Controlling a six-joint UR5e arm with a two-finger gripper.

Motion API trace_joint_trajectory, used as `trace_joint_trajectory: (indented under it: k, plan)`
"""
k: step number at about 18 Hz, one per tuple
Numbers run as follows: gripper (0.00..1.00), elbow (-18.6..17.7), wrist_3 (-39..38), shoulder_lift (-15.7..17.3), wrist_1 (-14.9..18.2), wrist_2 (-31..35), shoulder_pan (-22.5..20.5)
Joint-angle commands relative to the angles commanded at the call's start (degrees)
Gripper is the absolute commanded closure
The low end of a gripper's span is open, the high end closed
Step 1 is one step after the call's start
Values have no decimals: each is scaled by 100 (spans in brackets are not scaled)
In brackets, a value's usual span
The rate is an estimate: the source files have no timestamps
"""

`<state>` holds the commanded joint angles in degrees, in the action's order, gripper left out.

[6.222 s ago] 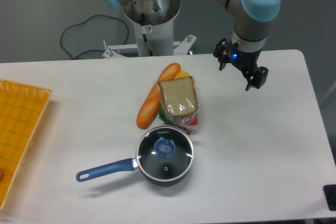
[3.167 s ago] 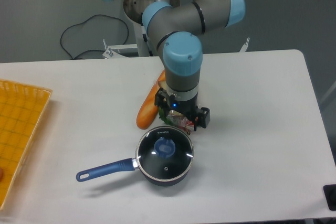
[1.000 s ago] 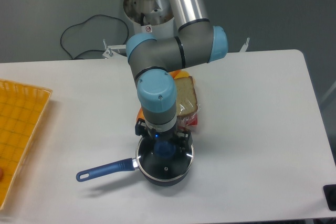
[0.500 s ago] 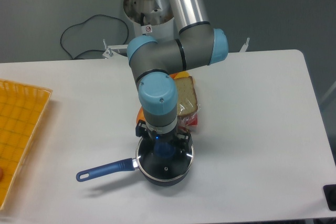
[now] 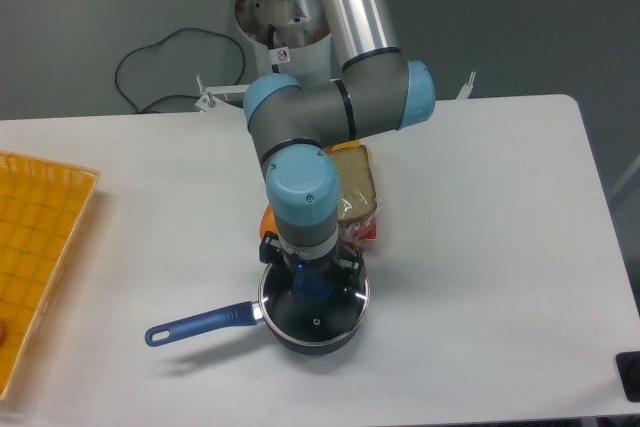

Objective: Open the lid
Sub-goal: 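Descend onto the blue lid knob and close the gripper around it, then hold the lid knob firmly with the closed gripper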

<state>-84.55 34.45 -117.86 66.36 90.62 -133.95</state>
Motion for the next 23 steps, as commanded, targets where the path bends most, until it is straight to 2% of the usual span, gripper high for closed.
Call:
trace_joint_trajectory:
  k: [6, 18, 23]
  plan:
    - [7, 9, -17, -9, 0, -9, 0]
    - [8, 70, -53, -53, -9, -9, 0]
    - [17, 70, -62, -53, -9, -9, 0]
